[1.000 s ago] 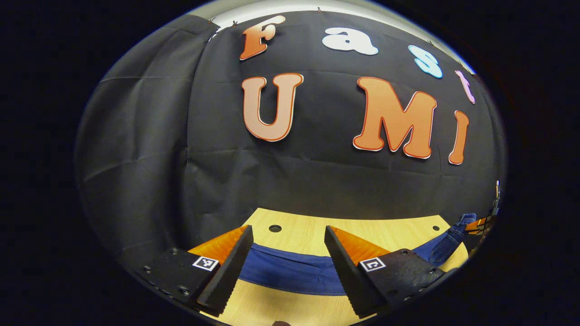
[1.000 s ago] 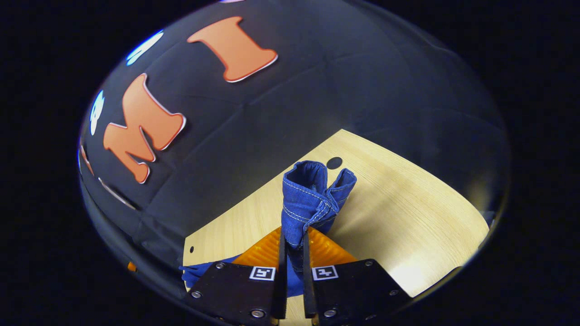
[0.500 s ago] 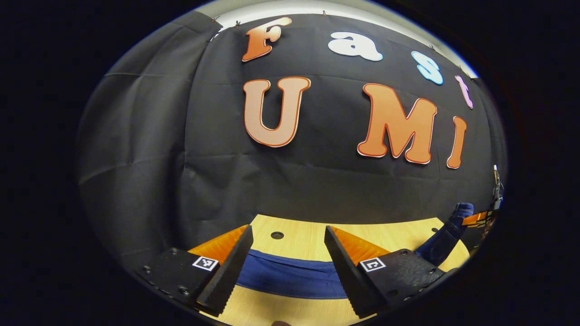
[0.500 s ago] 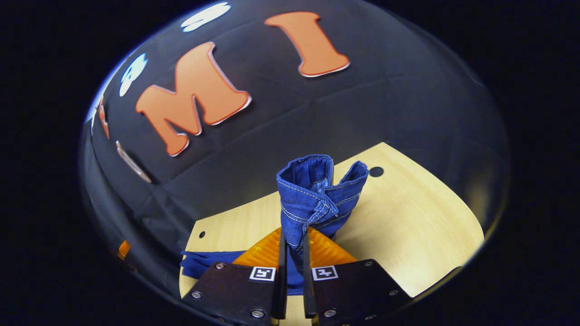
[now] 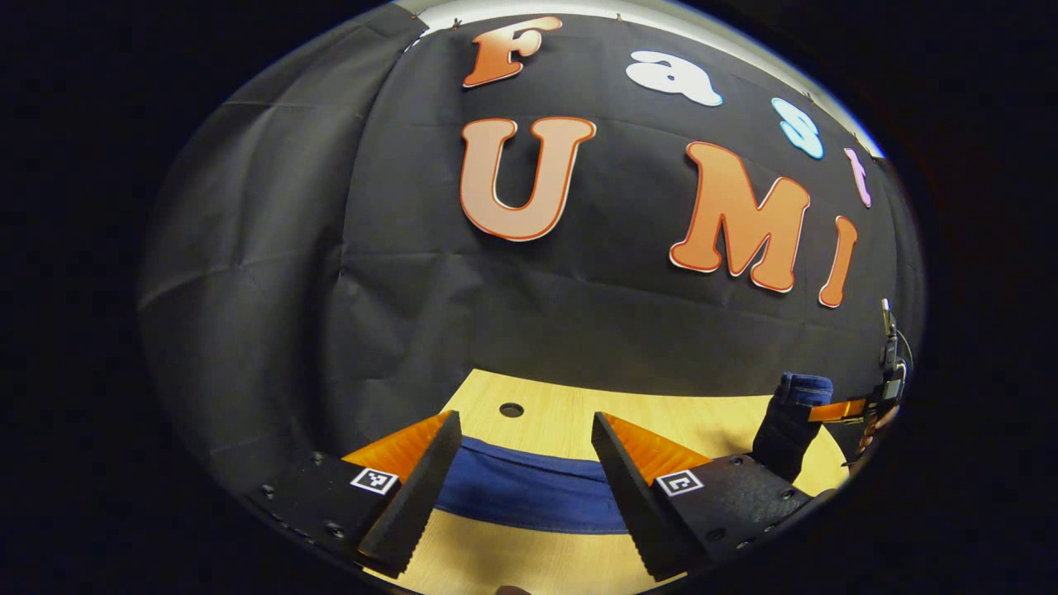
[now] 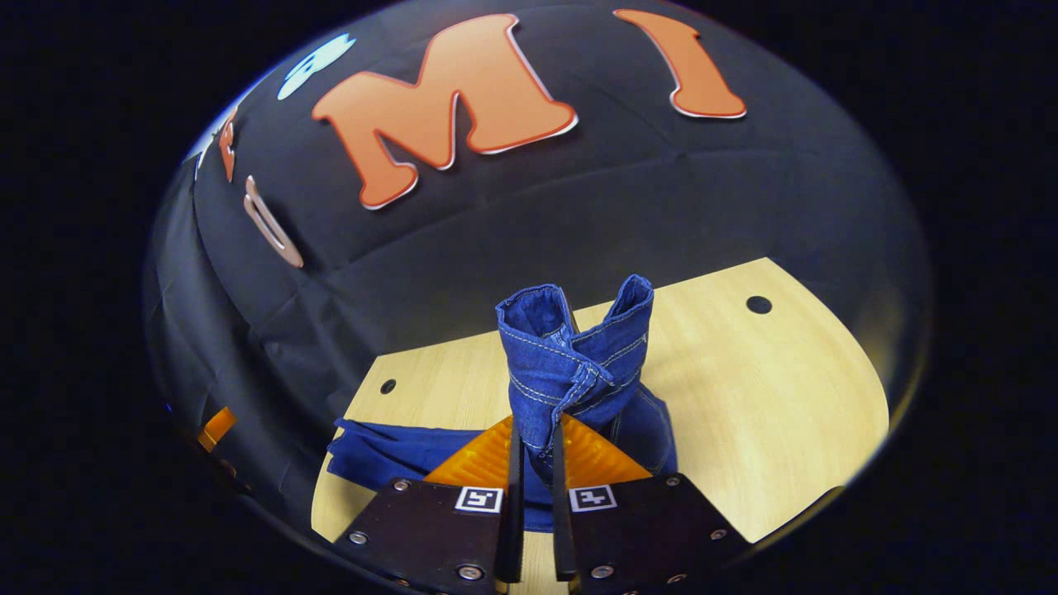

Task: Grasp the waist and the cuffs of the jeans and fold them to make the two legs overlap; first hold the waist and fold one-third of the jeans toward the cuffs, then hold the cuffs and fold the remaining one-third in the same direction to finish folding.

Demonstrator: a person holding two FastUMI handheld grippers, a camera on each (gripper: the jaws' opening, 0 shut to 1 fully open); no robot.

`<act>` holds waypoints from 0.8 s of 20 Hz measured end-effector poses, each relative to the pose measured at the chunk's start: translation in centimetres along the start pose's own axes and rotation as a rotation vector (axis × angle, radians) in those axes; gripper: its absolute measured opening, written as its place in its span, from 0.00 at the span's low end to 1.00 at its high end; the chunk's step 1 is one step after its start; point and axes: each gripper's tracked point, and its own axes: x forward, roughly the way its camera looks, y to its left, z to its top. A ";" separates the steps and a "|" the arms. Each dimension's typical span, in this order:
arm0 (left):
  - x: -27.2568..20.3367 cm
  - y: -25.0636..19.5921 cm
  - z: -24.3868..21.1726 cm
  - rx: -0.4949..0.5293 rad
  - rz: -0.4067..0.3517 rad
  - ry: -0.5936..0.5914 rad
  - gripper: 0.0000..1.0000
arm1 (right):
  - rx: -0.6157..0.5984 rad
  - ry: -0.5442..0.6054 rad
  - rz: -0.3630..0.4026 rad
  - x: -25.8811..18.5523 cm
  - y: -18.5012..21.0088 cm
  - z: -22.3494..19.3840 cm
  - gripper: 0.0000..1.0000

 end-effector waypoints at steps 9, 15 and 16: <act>2.0 4.3 -4.9 -0.136 0.026 0.135 0.97 | -0.029 0.116 0.123 2.3 6.7 -5.7 0.59; 4.5 6.1 -10.3 -0.327 0.022 0.292 0.98 | -0.062 0.025 0.047 0.5 4.3 -2.3 0.80; 5.0 6.3 -11.3 -0.362 0.021 0.320 0.98 | -0.068 0.001 0.026 0.0 3.6 -1.4 0.83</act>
